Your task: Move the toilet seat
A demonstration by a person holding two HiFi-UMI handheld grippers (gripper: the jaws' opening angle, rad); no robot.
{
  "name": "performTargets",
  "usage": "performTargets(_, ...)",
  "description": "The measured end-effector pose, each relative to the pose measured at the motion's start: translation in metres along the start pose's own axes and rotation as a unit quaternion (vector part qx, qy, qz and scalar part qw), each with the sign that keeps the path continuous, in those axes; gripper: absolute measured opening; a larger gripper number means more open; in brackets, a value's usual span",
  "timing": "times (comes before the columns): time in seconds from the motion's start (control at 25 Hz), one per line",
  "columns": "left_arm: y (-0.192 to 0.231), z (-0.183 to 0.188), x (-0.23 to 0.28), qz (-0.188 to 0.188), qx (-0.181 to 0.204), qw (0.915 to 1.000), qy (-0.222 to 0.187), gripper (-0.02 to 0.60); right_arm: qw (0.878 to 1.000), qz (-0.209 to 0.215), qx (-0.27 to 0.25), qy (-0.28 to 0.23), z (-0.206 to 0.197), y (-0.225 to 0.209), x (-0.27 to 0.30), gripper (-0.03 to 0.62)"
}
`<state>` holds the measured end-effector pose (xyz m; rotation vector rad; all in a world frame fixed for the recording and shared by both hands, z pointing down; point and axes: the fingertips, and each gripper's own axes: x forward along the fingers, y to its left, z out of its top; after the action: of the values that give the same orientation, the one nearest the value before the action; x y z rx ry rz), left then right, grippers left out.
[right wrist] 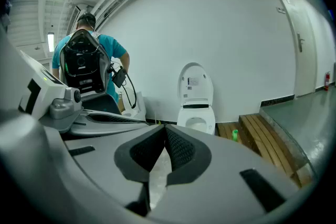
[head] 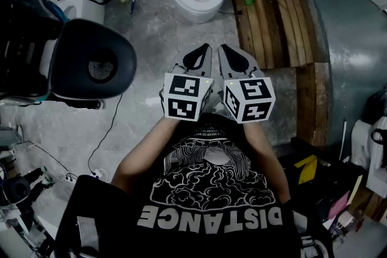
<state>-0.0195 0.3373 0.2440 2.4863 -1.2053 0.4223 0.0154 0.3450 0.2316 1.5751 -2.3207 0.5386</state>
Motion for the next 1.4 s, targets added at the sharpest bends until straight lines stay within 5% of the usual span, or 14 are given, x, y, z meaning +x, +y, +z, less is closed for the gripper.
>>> performTargets(0.64, 0.028, -0.002, 0.002, -0.028, -0.012, 0.9995, 0.007, 0.012, 1.0, -0.005, 0.005, 0.01, -0.001, 0.024, 0.026, 0.021)
performTargets(1.4, 0.054, 0.003, 0.06, -0.019, -0.02, 0.9992, 0.029, 0.013, 0.998, 0.018, 0.046, 0.028, 0.003, -0.013, 0.082, 0.021)
